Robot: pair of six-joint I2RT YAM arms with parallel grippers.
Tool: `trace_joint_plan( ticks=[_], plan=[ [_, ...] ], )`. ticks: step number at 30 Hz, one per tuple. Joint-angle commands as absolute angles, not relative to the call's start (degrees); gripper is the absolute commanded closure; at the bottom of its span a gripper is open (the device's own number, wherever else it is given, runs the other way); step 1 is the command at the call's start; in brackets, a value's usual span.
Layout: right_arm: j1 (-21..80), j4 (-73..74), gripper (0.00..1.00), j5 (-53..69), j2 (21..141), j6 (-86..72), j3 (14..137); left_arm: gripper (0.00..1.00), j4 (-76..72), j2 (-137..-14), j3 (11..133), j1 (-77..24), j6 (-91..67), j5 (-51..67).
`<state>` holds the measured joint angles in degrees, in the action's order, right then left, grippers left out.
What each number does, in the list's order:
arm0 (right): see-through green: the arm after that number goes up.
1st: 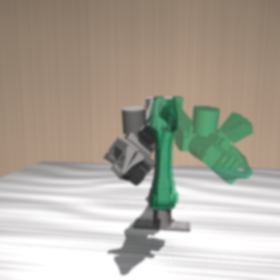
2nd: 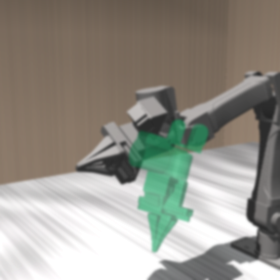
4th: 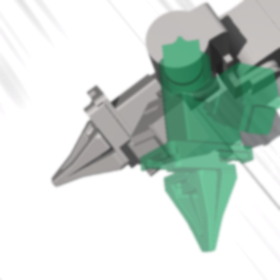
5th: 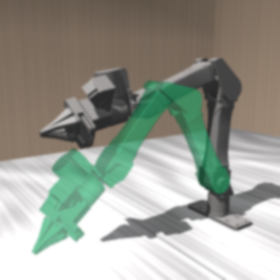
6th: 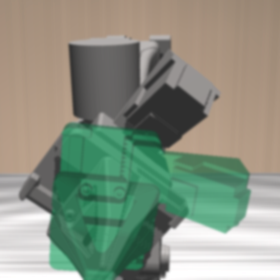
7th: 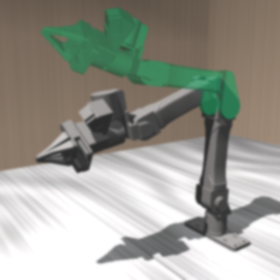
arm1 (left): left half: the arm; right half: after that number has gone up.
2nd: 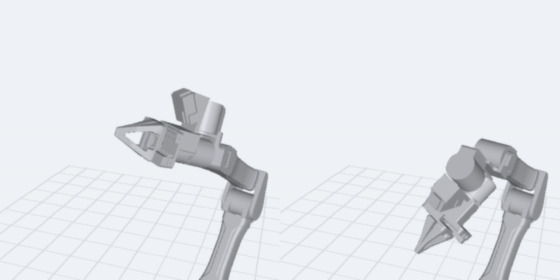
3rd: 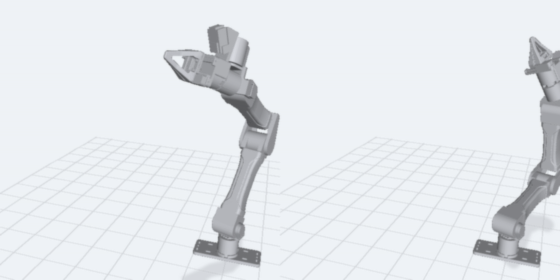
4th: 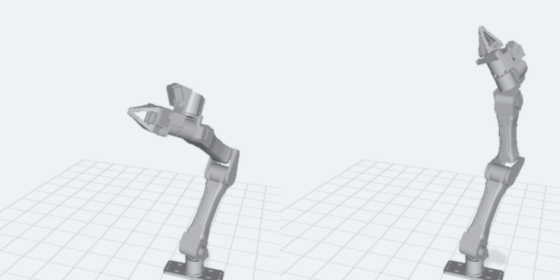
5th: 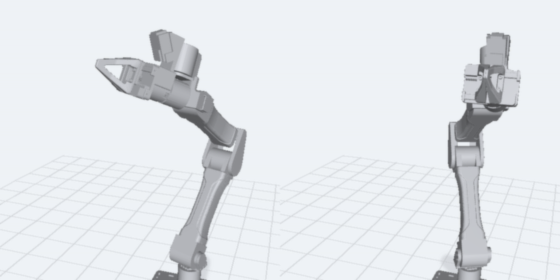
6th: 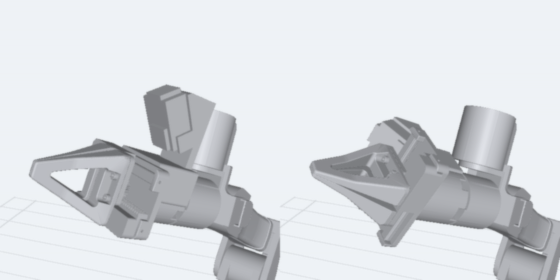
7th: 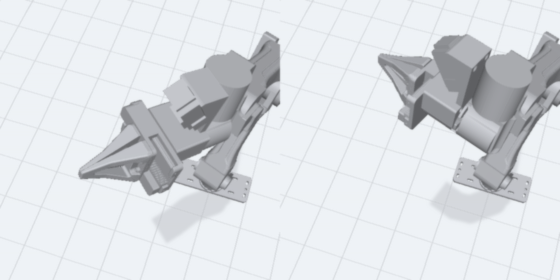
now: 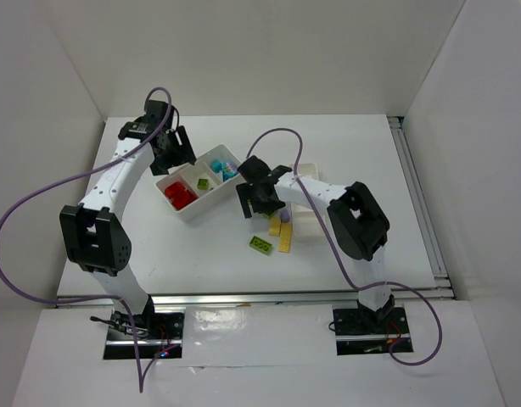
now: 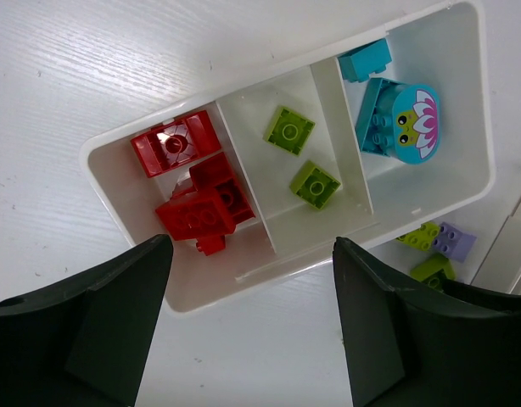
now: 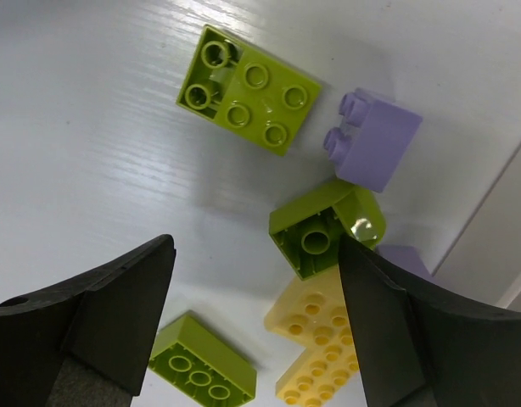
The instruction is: Sort the legos into containers by color
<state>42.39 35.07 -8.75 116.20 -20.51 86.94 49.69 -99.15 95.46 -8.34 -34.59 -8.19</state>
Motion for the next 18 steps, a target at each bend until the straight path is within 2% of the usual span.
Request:
trace_joint_plan(
  ticks=[1,6,18],
  plan=[
    [42.8,33.1,0.15,-12.7,112.5,-21.4,85.5,0.14,49.0,-99.3,95.1,-8.5,-34.3,-7.6],
    [42.8,33.6,0.12,-16.4,112.3,-22.5,84.8,0.14,48.5,-99.8,95.1,-9.1,-34.3,-7.0],
    [42.8,31.8,0.13,-17.7,109.8,-20.5,84.6,0.15,48.5,-99.8,95.1,-9.1,-34.3,-7.0]
  ],
)
